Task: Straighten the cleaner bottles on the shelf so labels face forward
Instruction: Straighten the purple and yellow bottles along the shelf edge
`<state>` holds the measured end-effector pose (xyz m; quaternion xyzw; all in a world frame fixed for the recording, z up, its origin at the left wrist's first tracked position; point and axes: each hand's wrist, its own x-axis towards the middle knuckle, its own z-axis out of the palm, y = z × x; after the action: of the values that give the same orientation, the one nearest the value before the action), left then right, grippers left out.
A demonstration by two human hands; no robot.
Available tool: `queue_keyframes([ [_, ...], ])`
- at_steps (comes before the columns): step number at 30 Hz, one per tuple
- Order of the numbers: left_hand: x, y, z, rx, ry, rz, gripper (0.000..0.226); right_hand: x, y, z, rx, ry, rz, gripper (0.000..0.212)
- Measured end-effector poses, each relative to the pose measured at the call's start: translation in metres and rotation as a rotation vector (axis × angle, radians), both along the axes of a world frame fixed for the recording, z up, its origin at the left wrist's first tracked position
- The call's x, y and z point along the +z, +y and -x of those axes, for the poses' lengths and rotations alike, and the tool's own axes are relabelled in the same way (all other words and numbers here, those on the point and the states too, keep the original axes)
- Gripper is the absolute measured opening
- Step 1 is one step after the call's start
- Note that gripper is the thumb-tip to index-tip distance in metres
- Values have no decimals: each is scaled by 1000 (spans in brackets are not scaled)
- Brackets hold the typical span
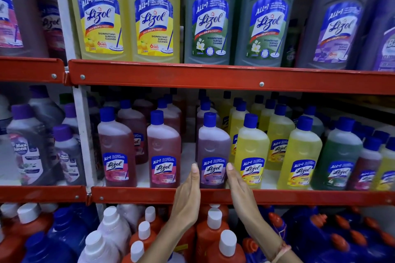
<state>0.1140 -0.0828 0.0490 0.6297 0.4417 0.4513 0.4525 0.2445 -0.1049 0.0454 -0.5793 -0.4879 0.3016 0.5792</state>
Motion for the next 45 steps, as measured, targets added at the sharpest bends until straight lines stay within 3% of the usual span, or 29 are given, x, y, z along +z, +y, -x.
queue_keyframes([
  [3,-3,5,3,41,14,-7,78,3,-3,2,36,-5,-10,38],
  [8,-3,4,2,64,58,-63,84,4,-6,5,47,-24,-56,44],
  [17,-3,0,-3,96,100,-93,85,4,-4,1,32,-64,-35,28],
  [19,-3,1,-2,87,93,-109,84,2,-4,-3,35,-58,-28,32],
  [20,-4,1,-3,100,75,-130,81,0,-3,-6,24,-46,-39,47],
  [22,-8,-2,-10,169,55,-233,71,-9,0,-12,-81,-23,-85,66],
  [26,-16,-15,-35,282,-11,-442,47,-12,-13,-30,-426,8,-245,53],
  [28,-12,-23,-50,127,-90,-336,39,-7,-19,-40,-488,12,-253,49],
  [30,-6,-26,-65,-63,-119,-184,55,-3,-18,-52,-466,35,-197,40],
  [32,-4,-24,-77,-155,-141,-72,64,-3,-14,-62,-382,63,-121,46],
  [34,-3,-18,-84,-165,-185,34,59,-5,-11,-69,-316,82,-87,51],
  [37,-15,2,-90,-109,-220,121,77,-7,-8,-75,-285,110,-69,45],
  [42,-18,8,-92,-130,-155,132,56,-5,-13,-81,-311,135,-87,43],
  [45,-14,5,-90,-141,-153,142,55,-7,-14,-84,-302,135,-86,60],
])
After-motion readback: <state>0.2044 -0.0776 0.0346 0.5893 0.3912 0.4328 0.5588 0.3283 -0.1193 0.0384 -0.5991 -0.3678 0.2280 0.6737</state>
